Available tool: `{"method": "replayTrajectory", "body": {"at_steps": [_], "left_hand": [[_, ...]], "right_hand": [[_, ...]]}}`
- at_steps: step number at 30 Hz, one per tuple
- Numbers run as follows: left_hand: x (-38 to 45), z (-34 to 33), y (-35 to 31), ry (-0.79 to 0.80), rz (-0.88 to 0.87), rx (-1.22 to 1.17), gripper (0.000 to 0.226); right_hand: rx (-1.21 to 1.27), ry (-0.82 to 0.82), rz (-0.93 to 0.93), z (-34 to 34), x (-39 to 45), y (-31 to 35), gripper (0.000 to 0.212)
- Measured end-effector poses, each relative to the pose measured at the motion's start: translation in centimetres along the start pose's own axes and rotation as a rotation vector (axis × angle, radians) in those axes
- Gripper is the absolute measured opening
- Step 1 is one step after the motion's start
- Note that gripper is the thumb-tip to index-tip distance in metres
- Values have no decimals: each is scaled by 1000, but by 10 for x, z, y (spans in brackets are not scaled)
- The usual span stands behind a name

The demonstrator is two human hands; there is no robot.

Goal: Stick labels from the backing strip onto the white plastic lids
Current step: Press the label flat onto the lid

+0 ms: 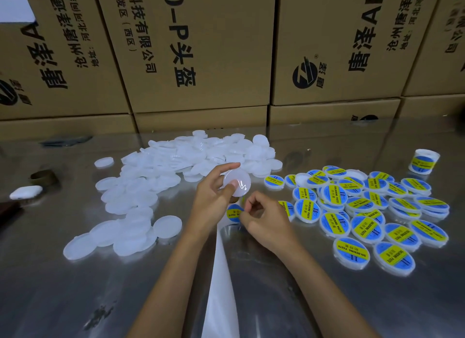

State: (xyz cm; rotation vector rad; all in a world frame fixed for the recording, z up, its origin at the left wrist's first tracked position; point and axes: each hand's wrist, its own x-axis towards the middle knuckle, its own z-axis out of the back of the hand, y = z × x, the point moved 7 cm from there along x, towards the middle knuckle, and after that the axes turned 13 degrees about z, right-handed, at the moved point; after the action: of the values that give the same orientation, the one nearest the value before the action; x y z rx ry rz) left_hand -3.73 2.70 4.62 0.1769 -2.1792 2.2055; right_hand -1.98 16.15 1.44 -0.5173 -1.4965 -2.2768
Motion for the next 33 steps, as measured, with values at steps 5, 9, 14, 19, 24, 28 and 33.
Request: {"method": "replayTrajectory", "body": {"at_steps": [5, 9, 14, 19, 24, 28, 33], "left_hand": [[-1, -1, -1, -1, -6, 30, 40], [-1, 1, 0, -26, -4, 72, 43], [-3, 7, 0, -84, -39, 6, 40], [-6, 14, -12, -103, -104, -76, 44], [-7, 2, -4, 11, 37, -151, 37], [-9, -12, -2, 117, 117, -147, 47], [-17, -22, -6, 165, 113, -102, 47]], "right_hand": [[87, 66, -43, -5, -2, 2, 14], [166, 150, -95, -7, -2, 4, 14], [415, 27, -219, 9, 0, 4, 24], [714, -142, -242, 21, 5, 5, 23], [795, -199, -198, 27, 7, 10, 24], [705, -231, -153, 29, 7, 13, 26], [644, -259, -141, 32, 6, 13, 27]]}}
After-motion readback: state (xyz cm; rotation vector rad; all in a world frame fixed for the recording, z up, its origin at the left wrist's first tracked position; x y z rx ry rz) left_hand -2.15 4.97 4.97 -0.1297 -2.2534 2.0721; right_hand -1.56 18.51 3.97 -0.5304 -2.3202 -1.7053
